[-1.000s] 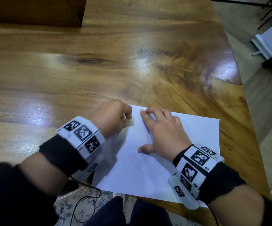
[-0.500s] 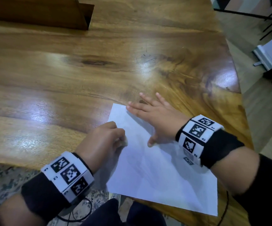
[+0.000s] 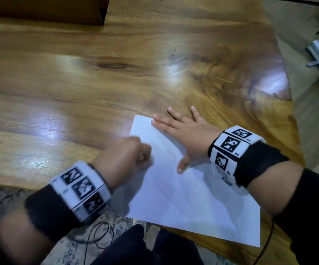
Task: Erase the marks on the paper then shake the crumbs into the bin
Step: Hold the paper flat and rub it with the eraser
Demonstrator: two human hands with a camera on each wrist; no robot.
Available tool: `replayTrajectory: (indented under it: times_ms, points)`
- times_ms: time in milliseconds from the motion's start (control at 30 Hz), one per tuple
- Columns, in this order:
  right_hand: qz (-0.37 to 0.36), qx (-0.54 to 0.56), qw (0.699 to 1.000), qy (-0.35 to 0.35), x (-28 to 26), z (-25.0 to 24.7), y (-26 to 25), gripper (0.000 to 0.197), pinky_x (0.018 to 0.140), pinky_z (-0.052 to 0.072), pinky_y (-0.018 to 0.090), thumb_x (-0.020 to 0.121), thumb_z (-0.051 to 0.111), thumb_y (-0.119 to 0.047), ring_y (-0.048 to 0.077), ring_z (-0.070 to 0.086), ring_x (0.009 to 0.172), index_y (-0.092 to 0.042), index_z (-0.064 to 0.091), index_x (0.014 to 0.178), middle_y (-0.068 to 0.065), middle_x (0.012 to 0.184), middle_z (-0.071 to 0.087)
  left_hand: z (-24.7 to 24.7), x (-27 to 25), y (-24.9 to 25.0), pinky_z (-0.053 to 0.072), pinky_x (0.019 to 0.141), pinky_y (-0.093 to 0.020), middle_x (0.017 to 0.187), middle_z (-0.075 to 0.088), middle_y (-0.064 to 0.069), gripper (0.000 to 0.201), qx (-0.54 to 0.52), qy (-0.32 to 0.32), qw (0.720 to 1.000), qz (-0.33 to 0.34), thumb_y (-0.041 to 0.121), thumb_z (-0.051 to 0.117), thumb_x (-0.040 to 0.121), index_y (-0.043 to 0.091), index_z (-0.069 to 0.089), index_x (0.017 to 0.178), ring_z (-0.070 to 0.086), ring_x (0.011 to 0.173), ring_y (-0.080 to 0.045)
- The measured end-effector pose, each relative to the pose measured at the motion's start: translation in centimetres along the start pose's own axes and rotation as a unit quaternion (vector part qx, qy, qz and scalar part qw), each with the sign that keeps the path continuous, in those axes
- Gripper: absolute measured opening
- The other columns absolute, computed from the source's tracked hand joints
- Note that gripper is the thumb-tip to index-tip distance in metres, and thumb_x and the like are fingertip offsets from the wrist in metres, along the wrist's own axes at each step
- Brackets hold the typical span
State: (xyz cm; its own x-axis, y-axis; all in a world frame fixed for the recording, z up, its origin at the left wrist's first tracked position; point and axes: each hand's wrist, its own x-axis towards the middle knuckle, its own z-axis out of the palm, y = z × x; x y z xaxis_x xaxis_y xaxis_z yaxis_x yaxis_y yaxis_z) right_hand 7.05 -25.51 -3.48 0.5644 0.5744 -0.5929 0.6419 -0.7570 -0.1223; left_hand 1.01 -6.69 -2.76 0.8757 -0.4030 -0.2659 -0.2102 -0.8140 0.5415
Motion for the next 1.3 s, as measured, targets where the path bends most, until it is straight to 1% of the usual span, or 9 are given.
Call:
replayTrajectory:
  times_ms: [100,267,433,600,700,767,933,1100,1300]
  points:
    - [0.003,-0.002,1.0,-0.002,0.0,0.0,-0.2,0.133,0.11,-0.007,0.065,0.06,0.076,-0.06,0.015,-0.028,0.141,-0.034,-0.023,0.145,-0.021,0.151,-0.028,-0.7,0.0,-0.2,0.04,0.063,-0.027,0.068,0.056,0.004,0.009,0.011,-0.06,0.998,-0.004,0.028,0.068,0.075,0.02,0.066,0.074,0.054,0.068,-0.017]
    - [0.011,0.002,1.0,-0.004,0.0,0.0,-0.1,0.134,0.109,-0.01,0.065,0.058,0.076,-0.061,0.017,-0.03,0.14,-0.036,-0.024,0.144,-0.023,0.15,-0.029,-1.6,4.3,0.1,0.032,0.063,-0.026,0.074,0.061,-0.002,0.013,0.028,0.058,0.998,-0.025,0.023,0.065,0.078,0.014,0.066,0.086,0.049,0.07,-0.017]
    - [0.009,0.001,1.0,0.0,0.1,0.1,-0.1,0.133,0.11,-0.014,0.062,0.059,0.076,-0.061,0.016,-0.03,0.14,-0.036,-0.022,0.145,-0.022,0.151,-0.028,-1.2,1.1,-0.1,0.032,0.054,-0.011,0.066,0.06,0.004,0.003,0.032,-0.095,0.995,-0.015,0.018,0.066,0.073,0.019,0.068,0.075,0.052,0.068,-0.013]
    - [0.01,0.007,1.0,0.01,0.2,0.1,-0.1,0.134,0.11,-0.014,0.062,0.056,0.078,-0.061,0.017,-0.029,0.141,-0.036,-0.018,0.146,-0.023,0.152,-0.024,-2.0,4.0,0.4,0.032,0.062,-0.024,0.071,0.055,0.001,0.006,0.034,0.038,0.998,-0.04,0.02,0.065,0.078,0.014,0.066,0.08,0.048,0.07,-0.015]
    - [0.009,0.0,1.0,0.01,0.1,0.1,-0.1,0.133,0.11,-0.013,0.062,0.057,0.077,-0.061,0.017,-0.029,0.141,-0.035,-0.019,0.146,-0.022,0.152,-0.024,-1.8,2.0,0.2,0.031,0.053,-0.013,0.072,0.063,-0.004,0.004,0.044,-0.081,0.995,-0.021,0.02,0.068,0.074,0.019,0.066,0.071,0.05,0.068,-0.015]
    - [0.009,0.0,1.0,0.012,0.1,0.1,-0.1,0.133,0.11,-0.014,0.062,0.057,0.077,-0.061,0.017,-0.029,0.14,-0.035,-0.018,0.146,-0.022,0.153,-0.024,-2.0,1.2,0.1,0.032,0.052,-0.01,0.074,0.067,-0.002,0.003,0.047,-0.128,0.99,-0.026,0.017,0.068,0.073,0.019,0.068,0.076,0.055,0.071,-0.014]
    - [0.013,0.002,1.0,0.009,0.1,0.0,-0.3,0.134,0.11,-0.016,0.06,0.057,0.078,-0.061,0.016,-0.03,0.14,-0.035,-0.019,0.146,-0.023,0.152,-0.025,-2.2,3.1,0.1,0.029,0.052,-0.026,0.068,0.06,-0.002,0.012,0.031,0.046,0.998,-0.034,0.023,0.064,0.08,0.012,0.065,0.081,0.053,0.068,-0.019]
    - [0.015,0.003,1.0,0.009,0.1,0.0,-0.2,0.133,0.11,-0.016,0.06,0.058,0.078,-0.06,0.017,-0.03,0.14,-0.036,-0.019,0.146,-0.022,0.153,-0.024,-1.2,-0.7,-0.7,0.036,0.057,-0.02,0.068,0.064,-0.002,0.009,0.043,-0.129,0.991,0.006,0.022,0.069,0.072,0.015,0.065,0.069,0.058,0.067,-0.021]
    - [0.016,0.014,1.0,0.006,0.1,-0.1,-0.2,0.134,0.11,-0.018,0.056,0.057,0.08,-0.058,0.016,-0.029,0.14,-0.036,-0.017,0.147,-0.022,0.153,-0.024,-1.9,2.7,0.3,0.046,0.069,-0.029,0.06,0.059,0.002,0.011,0.022,0.004,1.0,-0.018,0.024,0.064,0.079,0.014,0.064,0.08,0.058,0.069,-0.021]
